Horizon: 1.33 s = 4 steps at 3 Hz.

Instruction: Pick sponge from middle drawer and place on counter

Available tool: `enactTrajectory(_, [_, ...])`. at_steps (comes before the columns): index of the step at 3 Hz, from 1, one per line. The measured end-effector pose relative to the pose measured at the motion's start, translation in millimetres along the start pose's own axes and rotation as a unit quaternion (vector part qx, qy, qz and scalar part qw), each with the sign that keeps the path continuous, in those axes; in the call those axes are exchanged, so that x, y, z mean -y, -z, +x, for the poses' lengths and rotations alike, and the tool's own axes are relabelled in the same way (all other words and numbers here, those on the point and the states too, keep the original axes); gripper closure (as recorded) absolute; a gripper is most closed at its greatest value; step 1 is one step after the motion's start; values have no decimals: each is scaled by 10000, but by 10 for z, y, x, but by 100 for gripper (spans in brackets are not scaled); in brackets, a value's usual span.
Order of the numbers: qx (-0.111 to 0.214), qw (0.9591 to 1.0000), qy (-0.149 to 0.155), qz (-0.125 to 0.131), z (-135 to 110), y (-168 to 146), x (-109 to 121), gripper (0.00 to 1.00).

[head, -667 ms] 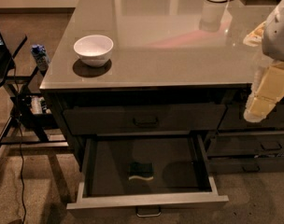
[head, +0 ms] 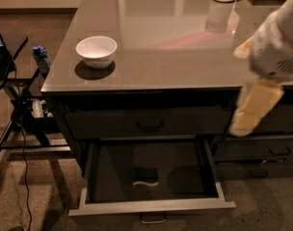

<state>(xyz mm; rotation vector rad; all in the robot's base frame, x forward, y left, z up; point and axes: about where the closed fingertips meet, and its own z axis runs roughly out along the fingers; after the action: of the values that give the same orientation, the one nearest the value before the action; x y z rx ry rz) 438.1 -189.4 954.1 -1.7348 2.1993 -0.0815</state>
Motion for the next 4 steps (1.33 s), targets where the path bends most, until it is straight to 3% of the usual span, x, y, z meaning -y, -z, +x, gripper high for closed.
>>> enactTrajectory(1, [216,9997,41,-122,-299,-457,-211,0])
enactTrajectory(2, [390,9977,-105,-536,-552,-876,-453,0])
enactTrajectory(3, [390,9977,-105,-536,-552,-876,-453,0])
enactTrajectory(4, [469,9960,-145,-741,-601,-1239,-615,0])
